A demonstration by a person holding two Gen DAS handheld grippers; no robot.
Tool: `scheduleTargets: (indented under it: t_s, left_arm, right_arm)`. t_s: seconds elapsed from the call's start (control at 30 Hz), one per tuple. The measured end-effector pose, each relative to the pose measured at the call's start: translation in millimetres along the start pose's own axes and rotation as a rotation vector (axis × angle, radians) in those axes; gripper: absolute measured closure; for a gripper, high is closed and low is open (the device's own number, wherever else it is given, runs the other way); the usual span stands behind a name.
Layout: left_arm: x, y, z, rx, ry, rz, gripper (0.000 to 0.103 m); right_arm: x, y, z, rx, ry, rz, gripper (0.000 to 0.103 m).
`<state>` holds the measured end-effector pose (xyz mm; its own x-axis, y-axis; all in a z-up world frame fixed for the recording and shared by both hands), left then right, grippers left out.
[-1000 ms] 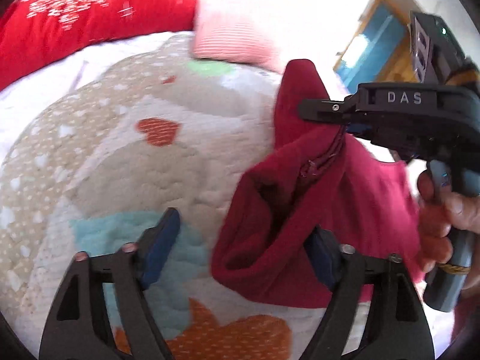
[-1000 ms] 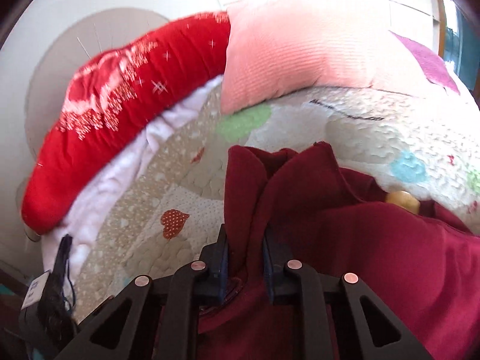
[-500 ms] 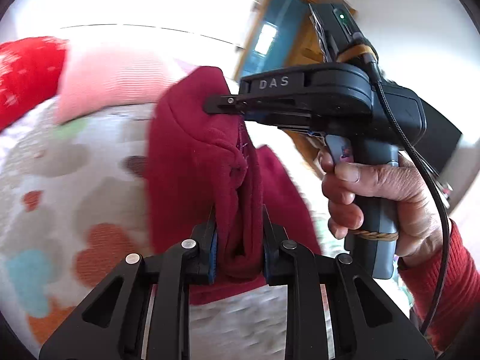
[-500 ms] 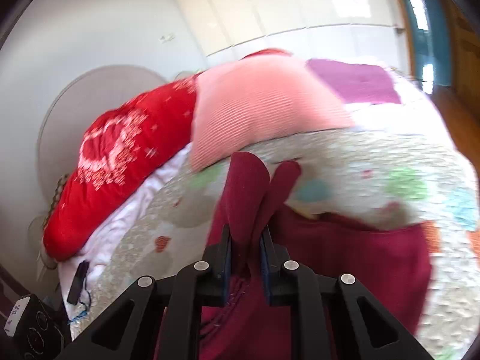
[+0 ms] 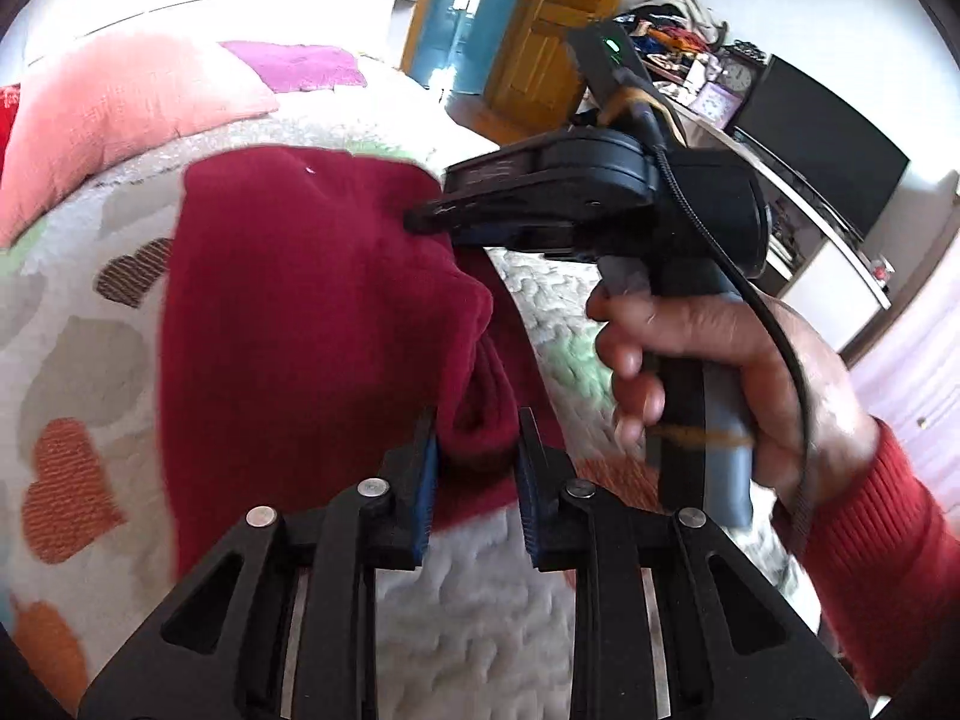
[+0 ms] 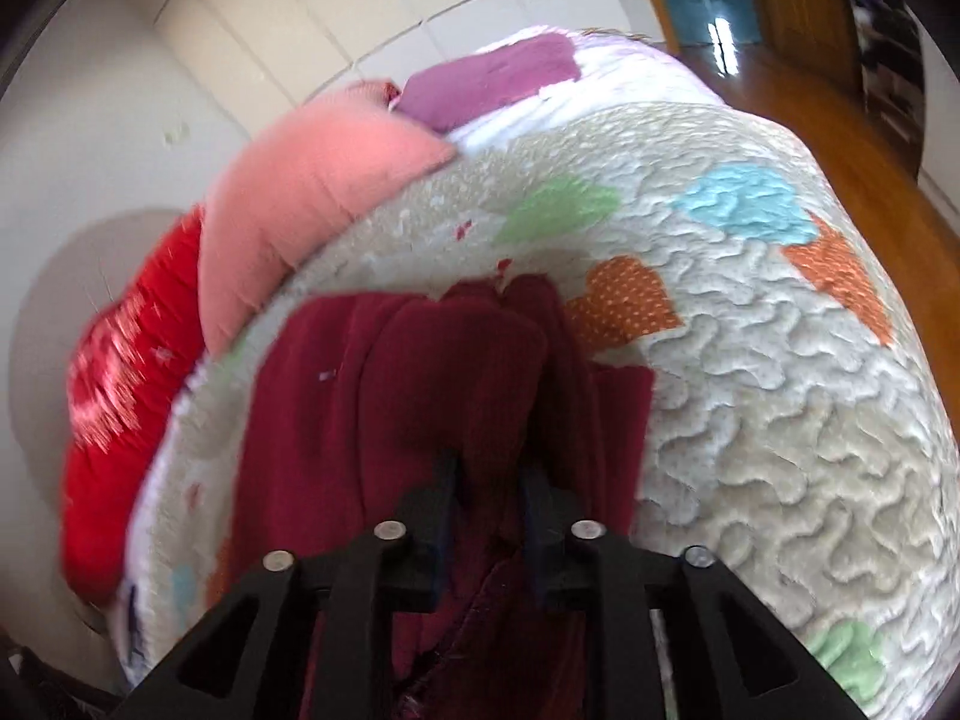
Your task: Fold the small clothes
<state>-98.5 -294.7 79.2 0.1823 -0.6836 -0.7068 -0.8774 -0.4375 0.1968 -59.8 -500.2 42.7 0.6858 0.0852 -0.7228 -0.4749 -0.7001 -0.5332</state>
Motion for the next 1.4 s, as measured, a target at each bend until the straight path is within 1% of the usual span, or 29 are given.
scheduleTargets:
  t_s: [0.03,0.07,0.1,0.13,0.17,0.23,0.3,0.33,0.37,0.43,0.47,0.5,0.53,0.57,0.63,0.67,0.73,0.77,0.83,0.87,0.9,0.93,0.97,1.03,1.17,1.2,1.27,1.33,1.4]
  left_arm:
    - [-14.5,-2.6,1.9,0.011,0.019,-0.003,0.075]
    - [-23.8,-6.4,3.5,0.018,0.036,-0.016,0.068]
    - [-38.6,-5.7,7.5,0.028,0.061,-0.043,0.062]
    - [-49.0,-8.1,9.2,0.037,0.084,-0.069,0.052]
    - [-59.9,-12.7,13.1,0.043,0.112,-0.101,0.047]
    - [-67.2,-30.2,14.4,0.044,0.132,-0.143,0.047]
    - [-63.3,-47.0,18.0,0.024,0.112,-0.198,0.047]
    - [-61.2,-48.6,26.4,0.012,0.103,-0.221,0.047]
    - [-55.2,-51.4,29.3,0.005,0.097,-0.231,0.047]
    - [-39.6,-57.8,36.1,-0.018,0.068,-0.232,0.047]
    - [-30.4,-60.6,39.2,-0.029,0.042,-0.229,0.047]
    - [-27.4,-62.8,41.9,-0.033,0.030,-0.226,0.047]
    - [-20.6,-63.0,43.8,-0.034,0.013,-0.224,0.047]
    - [-17.1,-63.0,44.8,-0.034,0.003,-0.227,0.047]
    - [-15.7,-58.4,43.8,-0.033,0.000,-0.232,0.047]
    - [-18.7,-53.8,43.9,-0.032,0.008,-0.230,0.047]
    - [-21.2,-48.2,41.7,-0.038,0.021,-0.228,0.047]
    - [-18.5,-47.5,40.2,-0.045,0.019,-0.232,0.047]
    - [-9.9,-44.9,38.5,-0.049,-0.003,-0.247,0.047]
    - [-9.0,-41.9,38.5,-0.049,-0.010,-0.255,0.047]
    - [-5.2,-41.8,38.7,-0.055,-0.022,-0.269,0.047]
    - [-3.7,-42.2,39.1,-0.067,-0.036,-0.278,0.047]
    - [-5.1,-42.8,39.1,-0.076,-0.038,-0.277,0.047]
    - [-9.2,-45.7,37.7,-0.080,-0.026,-0.281,0.047]
    - [-13.1,-54.3,27.5,-0.070,-0.021,-0.339,0.047]
    - [-13.3,-57.0,24.9,-0.076,-0.017,-0.347,0.047]
    - [-11.4,-65.1,19.1,-0.095,-0.012,-0.366,0.047]
    - [-7.6,-71.5,15.6,-0.106,-0.013,-0.378,0.047]
    - [-0.5,-78.8,13.4,-0.117,-0.022,-0.385,0.047]
  right_arm:
    - [-7.5,0.5,0.7,0.003,0.012,-0.005,0.059]
    - [-19.6,-1.0,3.7,0.008,0.021,-0.039,0.053]
    - [-27.2,-2.6,8.2,0.013,0.018,-0.070,0.052]
    - [-32.8,-4.2,12.5,0.018,0.007,-0.100,0.052]
    - [-36.7,-5.1,18.4,0.021,-0.004,-0.117,0.051]
    - [-37.9,-10.0,31.7,0.021,-0.045,-0.134,0.051]
    - [-31.7,-12.4,43.1,0.021,-0.079,-0.126,0.050]
    - [-25.8,-13.8,49.4,0.023,-0.099,-0.114,0.043]
    - [-20.1,-14.3,55.5,0.030,-0.109,-0.093,0.039]
    - [-11.9,-11.5,62.3,0.048,-0.105,-0.056,0.039]
    - [-8.0,-11.3,65.1,0.064,-0.097,-0.059,0.040]
    - [-7.0,-12.3,65.5,0.066,-0.092,-0.072,0.046]
    - [-5.3,-15.3,66.1,0.057,-0.091,-0.099,0.065]
    - [-6.8,-17.1,64.2,0.043,-0.081,-0.098,0.072]
    - [-17.8,-23.3,62.8,-0.008,-0.036,-0.078,0.076]
    - [-28.0,-28.3,62.0,-0.053,-0.003,-0.065,0.077]
    - [-41.9,-32.6,61.0,-0.116,0.036,-0.029,0.077]
    - [-44.1,-32.1,60.7,-0.135,0.043,0.006,0.077]
    - [-34.5,-27.4,60.7,-0.147,0.020,0.044,0.078]
    - [-23.6,-24.4,63.2,-0.161,0.006,0.082,0.078]
    - [-16.8,-20.3,65.6,-0.166,-0.001,0.102,0.077]
    - [-12.1,-16.4,67.6,-0.157,-0.010,0.103,0.076]
    - [-16.5,-14.3,66.8,-0.140,-0.003,0.086,0.071]
    - [-30.2,-11.7,63.9,-0.111,0.015,0.067,0.066]
    - [-63.1,-16.7,53.5,-0.091,0.090,0.048,0.065]
    - [-66.6,-21.6,50.1,-0.095,0.103,0.024,0.065]
    - [-64.9,-31.2,45.6,-0.121,0.107,-0.006,0.065]
    - [-57.3,-41.7,42.9,-0.160,0.105,0.006,0.065]
    - [-40.3,-49.7,37.4,-0.200,0.109,0.038,0.065]
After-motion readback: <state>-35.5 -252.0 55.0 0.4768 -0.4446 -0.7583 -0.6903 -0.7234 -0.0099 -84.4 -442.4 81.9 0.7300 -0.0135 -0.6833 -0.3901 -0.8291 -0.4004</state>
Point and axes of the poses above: each gripper's, at about its wrist camera, not at the fingertips, and x roughly the way its jaws point, y to its right, z to its underside, the point moved 2 cm from there along x, roughly the way its jaws point, and after that the axes turned 8 degrees about x, right-handed, at the moved point
